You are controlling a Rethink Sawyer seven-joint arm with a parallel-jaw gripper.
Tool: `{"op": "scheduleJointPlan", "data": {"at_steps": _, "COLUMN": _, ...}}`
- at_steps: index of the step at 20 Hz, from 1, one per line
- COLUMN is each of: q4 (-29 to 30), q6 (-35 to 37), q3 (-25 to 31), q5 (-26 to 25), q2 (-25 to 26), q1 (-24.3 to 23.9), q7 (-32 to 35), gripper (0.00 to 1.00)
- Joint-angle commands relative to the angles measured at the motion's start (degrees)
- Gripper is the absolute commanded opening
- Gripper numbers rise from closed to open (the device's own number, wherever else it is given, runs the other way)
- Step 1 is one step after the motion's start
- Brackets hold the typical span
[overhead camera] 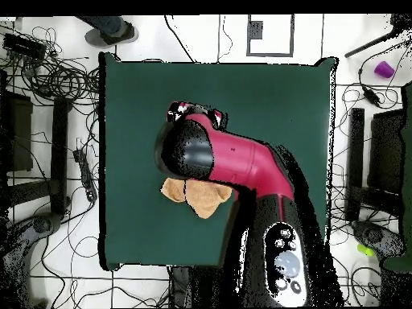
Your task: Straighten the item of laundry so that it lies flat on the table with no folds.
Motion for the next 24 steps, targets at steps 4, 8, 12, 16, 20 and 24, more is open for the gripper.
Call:
{"op": "scheduleJointPlan", "data": {"at_steps": 4, "q4": 0.95, "q6": 4.85, "q3": 2.25, "q5": 3.17, "q2": 6.24, "q1": 1.96, "q7": 11.54, "gripper": 1.0}}
{"op": "scheduleJointPlan", "data": {"at_steps": 8, "q4": 0.67, "q6": 3.07, "q3": 1.83, "q5": 2.28, "q2": 8.03, "q1": 2.35, "q7": 11.09, "gripper": 1.0}}
{"op": "scheduleJointPlan", "data": {"at_steps": 12, "q4": 0.3, "q6": 0.34, "q3": 1.4, "q5": 1.58, "q2": 10.33, "q1": 2.71, "q7": 11.09, "gripper": 1.0}}
{"op": "scheduleJointPlan", "data": {"at_steps": 16, "q4": -1.24, "q6": 0.76, "q3": 1.18, "q5": 2.03, "q2": 11.68, "q1": 3.58, "q7": 11.47, "gripper": 1.0}}
{"op": "scheduleJointPlan", "data": {"at_steps": 20, "q4": -2.77, "q6": 2.11, "q3": 1.23, "q5": 2.76, "q2": 11.89, "q1": 4.07, "q7": 11.57, "gripper": 1.0}}
{"op": "scheduleJointPlan", "data": {"at_steps": 24, "q4": -2.34, "q6": 3.46, "q3": 3.85, "q5": 3.02, "q2": 10.55, "q1": 2.64, "q7": 9.56, "gripper": 1.0}}
